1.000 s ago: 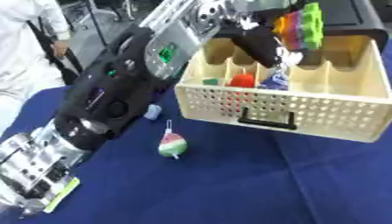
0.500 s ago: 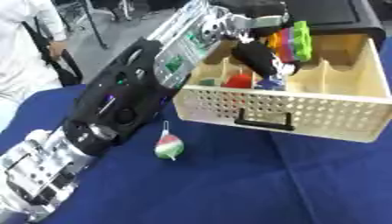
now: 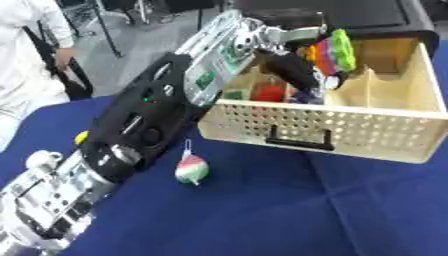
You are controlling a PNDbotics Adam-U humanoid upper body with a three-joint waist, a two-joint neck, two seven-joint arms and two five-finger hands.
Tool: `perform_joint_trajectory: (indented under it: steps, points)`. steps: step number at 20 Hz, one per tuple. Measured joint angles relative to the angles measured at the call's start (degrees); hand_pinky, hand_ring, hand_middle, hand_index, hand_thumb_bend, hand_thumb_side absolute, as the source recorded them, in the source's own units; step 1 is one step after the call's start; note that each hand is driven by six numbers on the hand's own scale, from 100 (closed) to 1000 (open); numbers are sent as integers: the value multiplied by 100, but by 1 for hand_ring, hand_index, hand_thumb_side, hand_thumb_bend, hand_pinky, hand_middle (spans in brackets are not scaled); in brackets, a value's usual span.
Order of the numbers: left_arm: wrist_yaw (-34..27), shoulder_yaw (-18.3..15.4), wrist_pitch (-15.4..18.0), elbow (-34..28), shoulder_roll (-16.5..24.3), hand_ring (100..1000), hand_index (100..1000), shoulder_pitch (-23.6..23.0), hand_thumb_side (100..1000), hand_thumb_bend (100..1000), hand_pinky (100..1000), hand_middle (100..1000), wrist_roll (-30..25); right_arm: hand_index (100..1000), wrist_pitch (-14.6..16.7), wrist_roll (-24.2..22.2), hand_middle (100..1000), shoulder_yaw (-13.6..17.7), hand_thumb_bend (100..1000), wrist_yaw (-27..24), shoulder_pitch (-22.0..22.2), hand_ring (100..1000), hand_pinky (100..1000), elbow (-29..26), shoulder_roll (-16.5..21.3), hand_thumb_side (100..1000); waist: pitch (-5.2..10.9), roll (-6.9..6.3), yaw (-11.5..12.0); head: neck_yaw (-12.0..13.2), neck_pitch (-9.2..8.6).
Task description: Pick up objects from table and place into drawer.
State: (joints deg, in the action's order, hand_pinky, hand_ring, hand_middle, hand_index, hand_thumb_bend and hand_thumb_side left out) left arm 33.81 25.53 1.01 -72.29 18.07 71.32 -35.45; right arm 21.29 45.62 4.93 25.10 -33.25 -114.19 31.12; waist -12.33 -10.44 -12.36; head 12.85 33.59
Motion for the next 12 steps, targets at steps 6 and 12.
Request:
perform_joint_trajectory:
  steps: [6,12]
  points:
    - [-30,-29,22,8,-30,636,760,3,653,100,428,577,51,703,-32,24,682,0,100,1,0,608,647,0,-14,820,0,-7,-1,0,-1]
    - [-141,-29,168,8,-46,708,808,5,780,216,481,648,-124,702,-53,45,686,0,100,3,0,607,652,0,-16,816,0,-20,0,-1,-1]
